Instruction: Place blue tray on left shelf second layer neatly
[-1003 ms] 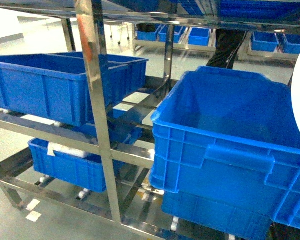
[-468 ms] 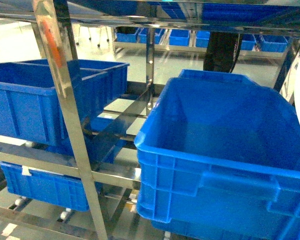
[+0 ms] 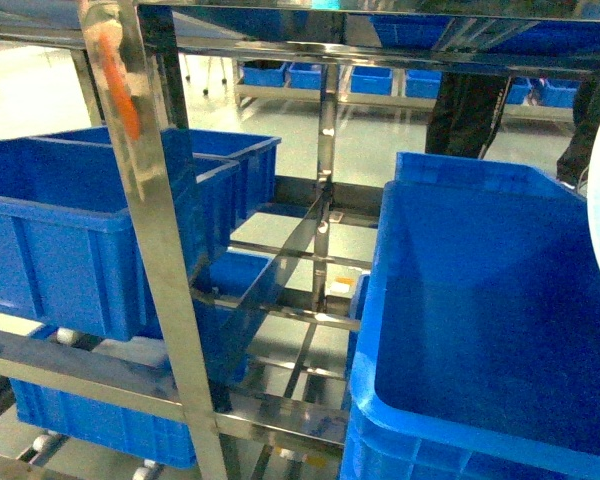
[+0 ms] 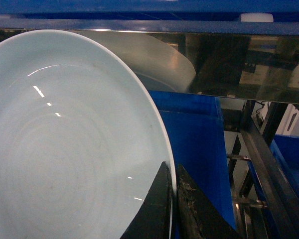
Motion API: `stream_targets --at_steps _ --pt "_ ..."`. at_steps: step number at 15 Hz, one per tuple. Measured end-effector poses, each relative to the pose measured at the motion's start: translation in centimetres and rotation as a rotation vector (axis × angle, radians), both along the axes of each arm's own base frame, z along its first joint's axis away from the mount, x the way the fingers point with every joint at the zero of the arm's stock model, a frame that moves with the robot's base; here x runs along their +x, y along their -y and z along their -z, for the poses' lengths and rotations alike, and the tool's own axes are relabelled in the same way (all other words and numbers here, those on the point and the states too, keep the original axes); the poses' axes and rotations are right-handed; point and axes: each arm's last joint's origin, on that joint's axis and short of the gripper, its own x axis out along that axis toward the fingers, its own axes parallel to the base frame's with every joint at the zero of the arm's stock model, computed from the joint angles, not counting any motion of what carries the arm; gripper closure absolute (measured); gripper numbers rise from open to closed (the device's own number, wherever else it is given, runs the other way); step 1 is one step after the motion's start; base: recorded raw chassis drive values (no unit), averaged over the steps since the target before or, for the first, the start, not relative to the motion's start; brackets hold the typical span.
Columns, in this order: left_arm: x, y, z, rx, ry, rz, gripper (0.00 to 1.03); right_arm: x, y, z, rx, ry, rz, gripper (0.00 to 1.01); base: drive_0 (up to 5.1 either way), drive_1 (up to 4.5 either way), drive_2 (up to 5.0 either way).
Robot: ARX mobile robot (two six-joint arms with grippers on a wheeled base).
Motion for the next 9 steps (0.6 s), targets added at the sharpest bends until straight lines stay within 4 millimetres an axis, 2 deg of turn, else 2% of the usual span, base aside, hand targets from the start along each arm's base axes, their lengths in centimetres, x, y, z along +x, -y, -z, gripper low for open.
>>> stream_targets --at_steps 9 --pt "0.00 0.00 0.04 0.000 -0.004 0.001 0.05 -0.05 -0.01 -0.06 -0.001 0.006 -0.001 0.99 -4.5 3.32 -3.8"
